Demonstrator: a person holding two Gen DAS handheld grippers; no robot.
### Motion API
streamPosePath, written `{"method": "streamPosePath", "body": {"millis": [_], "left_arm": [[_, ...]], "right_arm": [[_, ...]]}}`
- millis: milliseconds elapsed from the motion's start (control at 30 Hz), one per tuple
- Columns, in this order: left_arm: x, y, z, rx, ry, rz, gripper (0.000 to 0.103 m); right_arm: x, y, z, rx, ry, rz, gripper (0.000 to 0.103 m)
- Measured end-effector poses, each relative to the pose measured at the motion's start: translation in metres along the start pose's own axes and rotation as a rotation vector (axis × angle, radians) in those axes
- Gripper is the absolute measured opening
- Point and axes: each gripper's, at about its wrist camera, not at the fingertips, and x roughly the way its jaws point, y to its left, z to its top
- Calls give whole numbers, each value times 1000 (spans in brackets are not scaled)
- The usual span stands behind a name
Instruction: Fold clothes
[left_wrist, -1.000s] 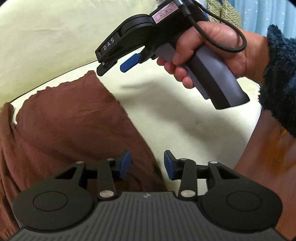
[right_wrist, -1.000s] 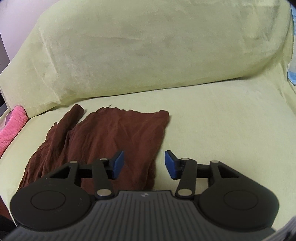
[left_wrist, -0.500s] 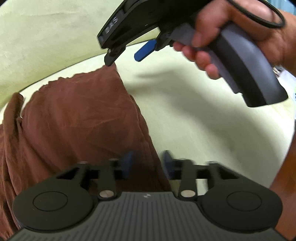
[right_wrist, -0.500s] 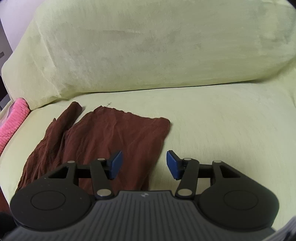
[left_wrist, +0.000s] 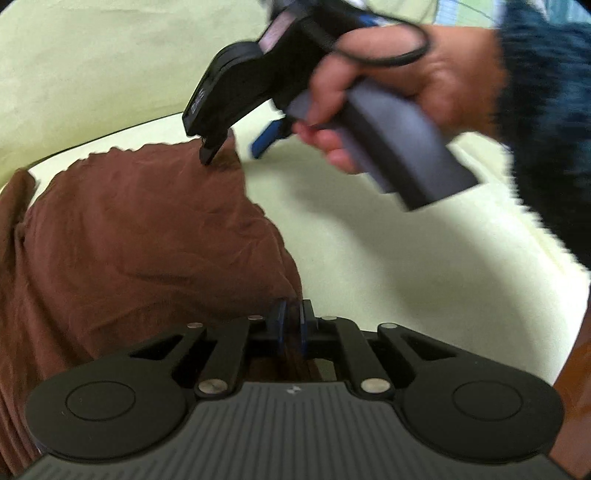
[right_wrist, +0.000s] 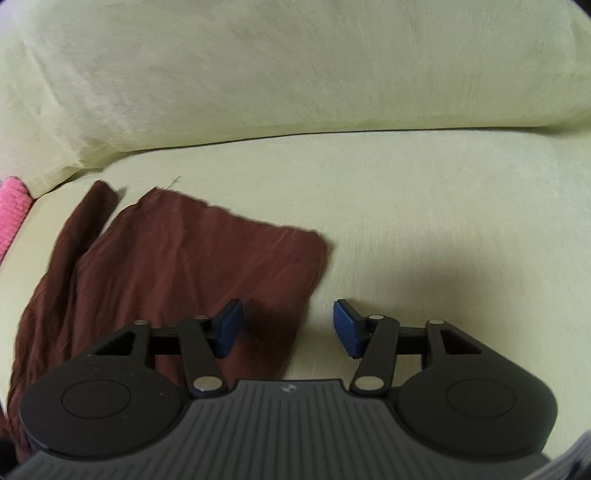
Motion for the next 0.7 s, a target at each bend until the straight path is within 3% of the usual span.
{"method": "streamPosePath", "body": {"millis": [33,233,333,400,467,533,633,700], "left_arm": [[0,1,0,-1,1,-3,4],[-3,6,-3,4,-20,-29,4],[-4,4,0,10,-7,-29,4],[-7,6,3,-5,2,-44,4],[-7,11,4,-26,9,-65,5],[-5,17,4,-47,14,-85,5],[-8,19,3,-48,16,-94,5],[-8,20,2,-38,13,-94,5]], "right_arm": [[1,1,2,-15,-14,-1,0],[-17,6,2,-80,-141,-47,0],[-9,-1,-2,-83,-120,-105,1],[1,-9,-6,-65,-74,-122,10],[-3,-15,-6,-27,-103,-102,37],[-9,-25,-4,45,-140,-86,45],[-12,-39,1,123,-170,-84,45],[-3,-41,1,112,-136,-87,24]]}}
